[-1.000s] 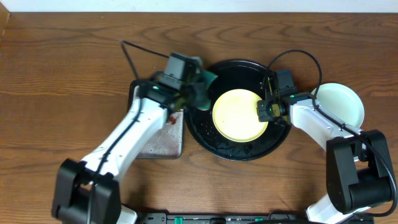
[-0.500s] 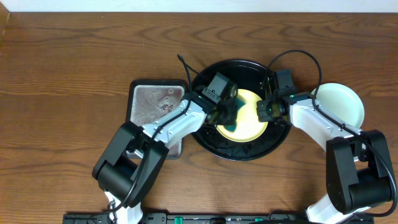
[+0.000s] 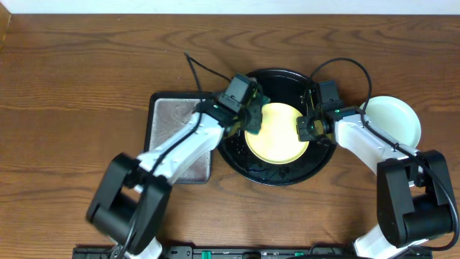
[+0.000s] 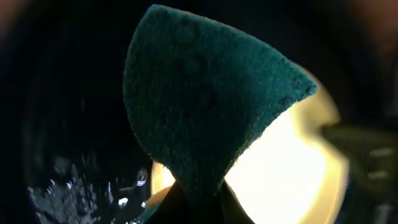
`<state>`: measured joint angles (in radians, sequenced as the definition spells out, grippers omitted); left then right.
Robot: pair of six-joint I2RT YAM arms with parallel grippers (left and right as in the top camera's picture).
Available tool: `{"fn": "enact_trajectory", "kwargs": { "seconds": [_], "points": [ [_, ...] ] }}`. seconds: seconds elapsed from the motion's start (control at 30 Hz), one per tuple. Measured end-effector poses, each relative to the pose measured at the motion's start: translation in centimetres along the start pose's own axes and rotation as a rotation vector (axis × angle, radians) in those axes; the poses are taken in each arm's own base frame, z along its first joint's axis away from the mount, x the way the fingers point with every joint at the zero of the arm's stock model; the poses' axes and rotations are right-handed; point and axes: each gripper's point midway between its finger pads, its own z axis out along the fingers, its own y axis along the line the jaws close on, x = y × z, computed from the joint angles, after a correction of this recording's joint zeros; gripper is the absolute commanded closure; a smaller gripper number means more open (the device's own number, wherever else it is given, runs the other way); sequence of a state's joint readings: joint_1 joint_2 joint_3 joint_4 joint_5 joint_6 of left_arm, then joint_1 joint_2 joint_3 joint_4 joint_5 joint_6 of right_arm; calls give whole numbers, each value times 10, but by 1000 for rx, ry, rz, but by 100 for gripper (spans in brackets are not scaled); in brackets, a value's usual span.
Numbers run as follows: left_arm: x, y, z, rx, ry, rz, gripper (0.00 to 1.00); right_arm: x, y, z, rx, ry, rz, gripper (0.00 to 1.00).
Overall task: Clean dirty plates on tray and stack at the side
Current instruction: 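Scrub the yellow plate again with the left-held sponge, then return the sponge into the soapy metal tray with the left gripper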
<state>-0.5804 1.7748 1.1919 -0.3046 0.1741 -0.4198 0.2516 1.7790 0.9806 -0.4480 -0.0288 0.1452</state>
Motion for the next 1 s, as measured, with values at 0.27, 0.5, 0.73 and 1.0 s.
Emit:
{"fn": "enact_trajectory", "kwargs": {
  "seconds": [0.27, 0.5, 0.73, 1.0],
  "points": [
    [-4, -6, -2, 12, -22, -19, 92, 0, 0, 0, 2, -1, -1, 99],
    [31, -7, 40, -3, 90, -1, 92, 0, 0, 0, 2, 0, 0, 99],
    [53, -1, 37, -14, 182, 63, 93, 0, 0, 0, 3, 0, 8, 99],
    [9, 28, -44, -24, 75, 3, 92, -1, 0, 0, 2, -3, 32, 99]
  ]
}}
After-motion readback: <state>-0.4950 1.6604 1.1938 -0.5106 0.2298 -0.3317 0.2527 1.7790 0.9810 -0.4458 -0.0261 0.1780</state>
